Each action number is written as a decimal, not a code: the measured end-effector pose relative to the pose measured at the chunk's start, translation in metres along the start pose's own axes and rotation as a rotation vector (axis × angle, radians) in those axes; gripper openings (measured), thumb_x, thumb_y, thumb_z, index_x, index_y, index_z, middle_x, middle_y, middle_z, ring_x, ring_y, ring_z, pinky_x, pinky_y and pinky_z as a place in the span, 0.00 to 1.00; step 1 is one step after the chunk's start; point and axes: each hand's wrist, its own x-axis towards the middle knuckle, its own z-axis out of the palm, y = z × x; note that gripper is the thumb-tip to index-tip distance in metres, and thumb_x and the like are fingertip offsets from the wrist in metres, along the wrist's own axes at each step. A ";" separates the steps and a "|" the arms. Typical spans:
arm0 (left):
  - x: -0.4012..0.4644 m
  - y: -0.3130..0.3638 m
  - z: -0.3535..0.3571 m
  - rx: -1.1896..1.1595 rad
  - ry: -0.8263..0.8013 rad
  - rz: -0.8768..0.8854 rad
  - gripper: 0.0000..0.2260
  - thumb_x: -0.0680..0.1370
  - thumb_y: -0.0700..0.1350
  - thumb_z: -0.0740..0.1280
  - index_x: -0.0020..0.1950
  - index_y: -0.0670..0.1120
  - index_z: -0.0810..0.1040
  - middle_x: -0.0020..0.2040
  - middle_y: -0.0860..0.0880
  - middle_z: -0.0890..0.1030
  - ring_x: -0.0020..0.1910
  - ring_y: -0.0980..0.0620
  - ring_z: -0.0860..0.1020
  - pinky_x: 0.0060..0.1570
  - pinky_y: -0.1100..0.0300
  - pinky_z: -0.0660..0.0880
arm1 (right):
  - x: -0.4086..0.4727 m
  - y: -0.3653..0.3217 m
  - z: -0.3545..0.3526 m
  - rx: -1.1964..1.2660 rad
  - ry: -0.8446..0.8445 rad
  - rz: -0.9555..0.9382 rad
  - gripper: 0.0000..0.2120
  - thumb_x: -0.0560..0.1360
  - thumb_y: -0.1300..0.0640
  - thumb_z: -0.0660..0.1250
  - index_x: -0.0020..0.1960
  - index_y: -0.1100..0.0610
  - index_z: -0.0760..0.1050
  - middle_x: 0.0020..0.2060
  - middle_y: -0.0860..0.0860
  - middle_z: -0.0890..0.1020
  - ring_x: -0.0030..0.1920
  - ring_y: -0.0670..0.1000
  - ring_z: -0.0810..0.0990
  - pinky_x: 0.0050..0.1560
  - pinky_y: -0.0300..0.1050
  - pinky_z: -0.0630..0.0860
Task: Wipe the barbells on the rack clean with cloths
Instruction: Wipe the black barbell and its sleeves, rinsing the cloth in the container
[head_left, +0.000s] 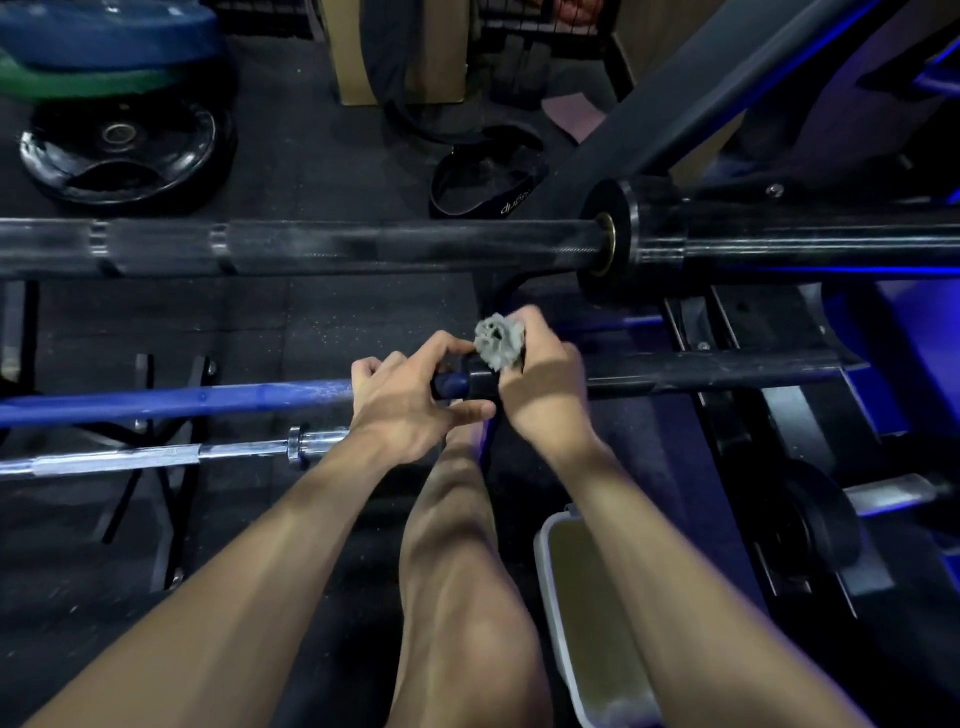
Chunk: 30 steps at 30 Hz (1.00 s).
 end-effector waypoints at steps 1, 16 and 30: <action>0.001 -0.001 0.000 0.002 -0.002 -0.004 0.24 0.68 0.70 0.73 0.58 0.69 0.68 0.43 0.68 0.74 0.54 0.58 0.71 0.54 0.59 0.52 | -0.010 0.005 -0.001 -0.002 -0.005 -0.033 0.14 0.71 0.69 0.63 0.52 0.53 0.75 0.40 0.52 0.83 0.42 0.56 0.81 0.46 0.55 0.79; 0.002 -0.001 0.001 -0.038 0.003 -0.005 0.23 0.68 0.67 0.75 0.59 0.65 0.71 0.45 0.69 0.76 0.54 0.60 0.71 0.55 0.59 0.52 | -0.031 0.054 -0.079 0.176 0.462 0.163 0.08 0.78 0.63 0.66 0.54 0.54 0.73 0.45 0.43 0.82 0.47 0.48 0.82 0.47 0.38 0.73; 0.002 -0.006 0.005 -0.033 0.013 0.009 0.26 0.68 0.67 0.75 0.63 0.64 0.71 0.51 0.63 0.80 0.57 0.58 0.73 0.55 0.59 0.51 | -0.027 0.084 -0.040 -0.483 -0.028 -0.440 0.34 0.69 0.61 0.52 0.75 0.61 0.71 0.74 0.57 0.72 0.77 0.60 0.67 0.78 0.59 0.60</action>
